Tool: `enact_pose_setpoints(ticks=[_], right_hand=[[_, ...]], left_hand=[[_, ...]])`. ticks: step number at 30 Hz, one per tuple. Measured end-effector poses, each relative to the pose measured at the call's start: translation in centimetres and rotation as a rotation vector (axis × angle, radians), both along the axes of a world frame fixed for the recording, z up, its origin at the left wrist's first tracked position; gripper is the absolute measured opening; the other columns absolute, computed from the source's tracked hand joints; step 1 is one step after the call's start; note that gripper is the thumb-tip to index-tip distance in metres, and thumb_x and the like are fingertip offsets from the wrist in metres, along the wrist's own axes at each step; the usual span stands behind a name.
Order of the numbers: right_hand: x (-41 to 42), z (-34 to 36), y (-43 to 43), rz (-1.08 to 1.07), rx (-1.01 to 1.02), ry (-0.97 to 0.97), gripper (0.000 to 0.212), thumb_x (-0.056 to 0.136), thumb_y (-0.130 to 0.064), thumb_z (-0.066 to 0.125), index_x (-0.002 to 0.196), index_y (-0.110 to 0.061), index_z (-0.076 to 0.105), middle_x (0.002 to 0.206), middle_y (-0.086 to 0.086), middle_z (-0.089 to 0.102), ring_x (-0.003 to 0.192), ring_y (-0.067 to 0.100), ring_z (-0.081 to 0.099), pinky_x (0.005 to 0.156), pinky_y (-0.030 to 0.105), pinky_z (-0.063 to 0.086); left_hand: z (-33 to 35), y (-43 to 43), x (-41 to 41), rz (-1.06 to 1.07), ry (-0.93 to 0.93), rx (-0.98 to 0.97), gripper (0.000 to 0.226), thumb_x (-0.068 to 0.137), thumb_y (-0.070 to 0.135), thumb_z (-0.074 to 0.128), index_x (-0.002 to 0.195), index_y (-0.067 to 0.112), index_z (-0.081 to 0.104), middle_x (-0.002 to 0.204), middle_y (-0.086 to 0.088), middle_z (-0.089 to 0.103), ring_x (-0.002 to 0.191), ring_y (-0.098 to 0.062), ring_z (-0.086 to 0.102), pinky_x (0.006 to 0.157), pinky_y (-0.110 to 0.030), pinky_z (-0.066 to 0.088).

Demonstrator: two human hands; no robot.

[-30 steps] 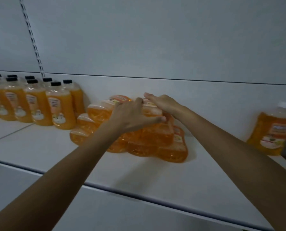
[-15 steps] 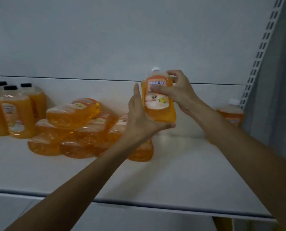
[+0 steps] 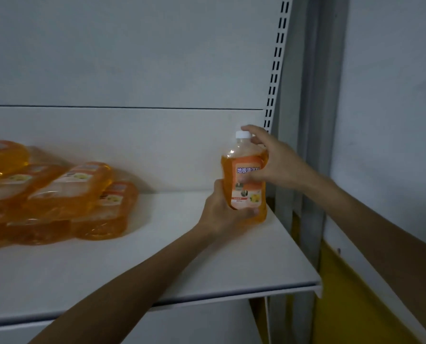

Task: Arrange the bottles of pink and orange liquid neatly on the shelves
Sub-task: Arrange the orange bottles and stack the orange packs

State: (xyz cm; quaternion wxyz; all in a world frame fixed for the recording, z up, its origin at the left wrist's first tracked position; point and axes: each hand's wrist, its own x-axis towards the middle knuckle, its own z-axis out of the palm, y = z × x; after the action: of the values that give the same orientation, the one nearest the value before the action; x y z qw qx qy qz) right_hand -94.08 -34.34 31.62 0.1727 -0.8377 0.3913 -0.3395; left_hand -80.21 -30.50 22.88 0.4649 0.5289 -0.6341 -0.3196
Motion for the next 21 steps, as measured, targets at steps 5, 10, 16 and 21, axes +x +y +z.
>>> enact_pose_setpoints(ticks=[5, 10, 16, 21], right_hand=[[-2.3, -2.3, -1.1, -0.006, 0.018, -0.059, 0.093, 0.068, -0.02, 0.083, 0.141, -0.035, 0.026, 0.137, 0.001, 0.045, 0.105, 0.014, 0.057, 0.078, 0.022, 0.053], [-2.6, -3.2, -2.4, -0.049, -0.066, -0.019, 0.092, 0.07, -0.023, 0.082, 0.142, -0.033, 0.025, 0.14, 0.0, 0.041, 0.116, 0.021, 0.053, 0.09, 0.041, 0.054], [-2.3, -4.0, -4.6, -0.145, -0.135, 0.003, 0.092, 0.073, -0.027, 0.08, 0.145, -0.033, 0.023, 0.139, 0.004, 0.028, 0.126, 0.019, 0.036, 0.093, 0.03, 0.046], [-2.2, -4.3, -5.4, -0.187, -0.193, 0.054, 0.093, 0.072, -0.034, 0.08, 0.145, -0.031, 0.022, 0.138, 0.005, 0.032, 0.128, 0.023, 0.034, 0.099, 0.04, 0.044]], left_hand=[[-1.5, -1.7, -0.6, 0.066, -0.355, -0.022, 0.075, 0.072, 0.053, 0.072, 0.13, 0.027, 0.031, 0.127, 0.004, 0.054, 0.112, -0.017, 0.055, 0.095, -0.039, 0.048], [-2.6, -2.4, 0.2, 0.099, -0.864, 0.061, 0.084, 0.072, 0.077, 0.048, 0.136, 0.024, 0.035, 0.136, -0.002, 0.048, 0.124, -0.025, 0.044, 0.107, -0.047, 0.033], [-2.9, -2.5, 0.1, 0.107, -0.927, 0.076, 0.085, 0.076, 0.076, 0.042, 0.139, 0.02, 0.031, 0.141, -0.005, 0.04, 0.13, -0.024, 0.035, 0.111, -0.044, 0.027], [-2.7, -2.0, 0.0, 0.107, -0.967, 0.095, 0.084, 0.078, 0.075, 0.039, 0.139, 0.018, 0.029, 0.142, -0.007, 0.036, 0.132, -0.026, 0.032, 0.112, -0.044, 0.025]])
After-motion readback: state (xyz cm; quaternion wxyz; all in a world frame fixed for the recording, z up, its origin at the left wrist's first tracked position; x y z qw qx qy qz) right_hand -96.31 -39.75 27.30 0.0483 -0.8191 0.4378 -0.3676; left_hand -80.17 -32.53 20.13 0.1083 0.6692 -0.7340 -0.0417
